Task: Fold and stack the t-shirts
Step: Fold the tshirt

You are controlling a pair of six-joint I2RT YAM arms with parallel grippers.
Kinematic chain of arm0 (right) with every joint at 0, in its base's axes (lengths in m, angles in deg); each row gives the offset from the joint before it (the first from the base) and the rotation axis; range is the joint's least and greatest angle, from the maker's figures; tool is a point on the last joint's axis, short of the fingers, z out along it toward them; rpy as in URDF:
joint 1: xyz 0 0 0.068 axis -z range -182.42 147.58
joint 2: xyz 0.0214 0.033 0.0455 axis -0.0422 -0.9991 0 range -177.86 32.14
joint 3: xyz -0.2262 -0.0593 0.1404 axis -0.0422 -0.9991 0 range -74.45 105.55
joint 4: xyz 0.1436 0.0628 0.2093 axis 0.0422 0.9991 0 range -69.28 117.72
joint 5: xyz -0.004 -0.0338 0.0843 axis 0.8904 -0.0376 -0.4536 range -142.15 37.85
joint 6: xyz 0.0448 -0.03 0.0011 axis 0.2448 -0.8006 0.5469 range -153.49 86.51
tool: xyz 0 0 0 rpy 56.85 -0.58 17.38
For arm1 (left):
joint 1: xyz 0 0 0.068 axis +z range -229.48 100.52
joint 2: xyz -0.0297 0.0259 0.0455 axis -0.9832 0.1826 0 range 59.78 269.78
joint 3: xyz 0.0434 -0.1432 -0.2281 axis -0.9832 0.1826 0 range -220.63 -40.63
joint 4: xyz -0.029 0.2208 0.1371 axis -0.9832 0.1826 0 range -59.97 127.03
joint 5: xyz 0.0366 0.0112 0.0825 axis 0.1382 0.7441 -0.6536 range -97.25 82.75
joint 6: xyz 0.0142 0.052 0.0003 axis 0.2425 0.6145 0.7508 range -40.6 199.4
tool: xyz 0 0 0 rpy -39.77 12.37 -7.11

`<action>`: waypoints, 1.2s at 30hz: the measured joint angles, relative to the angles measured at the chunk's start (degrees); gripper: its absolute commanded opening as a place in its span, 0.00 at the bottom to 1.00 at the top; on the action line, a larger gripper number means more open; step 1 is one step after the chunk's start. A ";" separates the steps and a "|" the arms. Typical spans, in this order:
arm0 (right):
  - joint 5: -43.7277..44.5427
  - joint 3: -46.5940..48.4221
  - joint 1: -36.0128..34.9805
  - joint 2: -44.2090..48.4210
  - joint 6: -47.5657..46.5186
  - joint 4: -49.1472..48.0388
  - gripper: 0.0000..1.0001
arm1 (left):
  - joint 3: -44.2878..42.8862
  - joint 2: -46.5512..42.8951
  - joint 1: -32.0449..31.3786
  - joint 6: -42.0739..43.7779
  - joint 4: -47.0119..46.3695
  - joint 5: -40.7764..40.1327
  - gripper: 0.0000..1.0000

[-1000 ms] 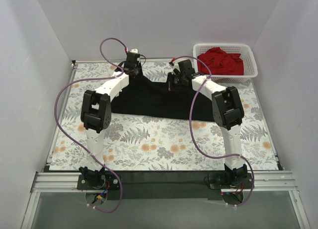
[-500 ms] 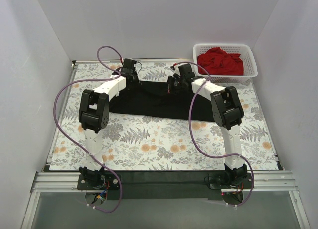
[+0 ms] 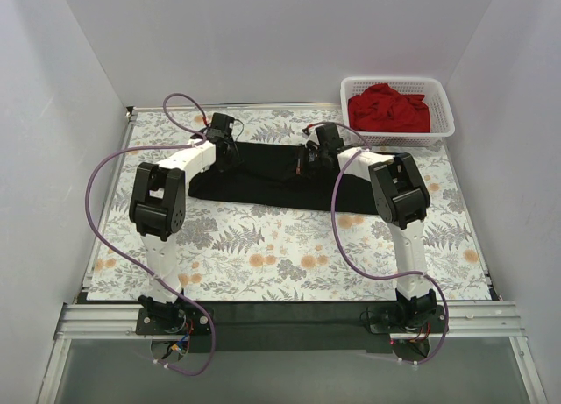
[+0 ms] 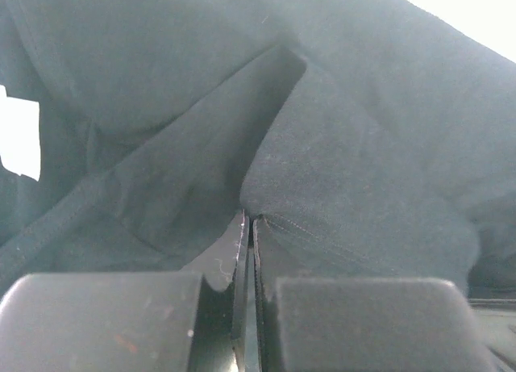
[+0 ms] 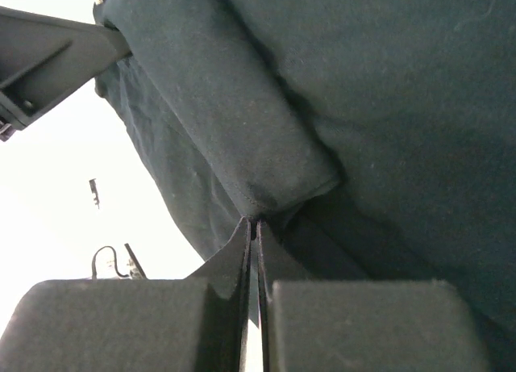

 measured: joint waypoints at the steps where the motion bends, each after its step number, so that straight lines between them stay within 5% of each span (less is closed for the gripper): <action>1: -0.04 -0.28 -0.04 0.00 0.24 -0.20 0.05 | 0.42 0.00 0.02 -0.15 0.02 0.02 0.00; 11: -1.64 -0.79 -0.63 0.00 1.01 -1.29 0.16 | 1.49 0.00 0.46 -1.51 0.57 -0.90 0.00; 17: -1.51 -2.86 -0.63 0.94 -0.50 -1.03 0.37 | 1.53 -0.13 0.70 -1.09 0.81 -2.71 0.24; 23: 0.70 -5.95 1.49 5.57 -5.38 2.80 0.38 | 3.87 -4.90 0.94 -0.72 1.33 -3.96 0.53; 36: -3.26 1.90 2.03 5.18 -5.97 -1.05 0.33 | -4.50 -1.97 0.46 -1.66 0.02 -0.79 0.29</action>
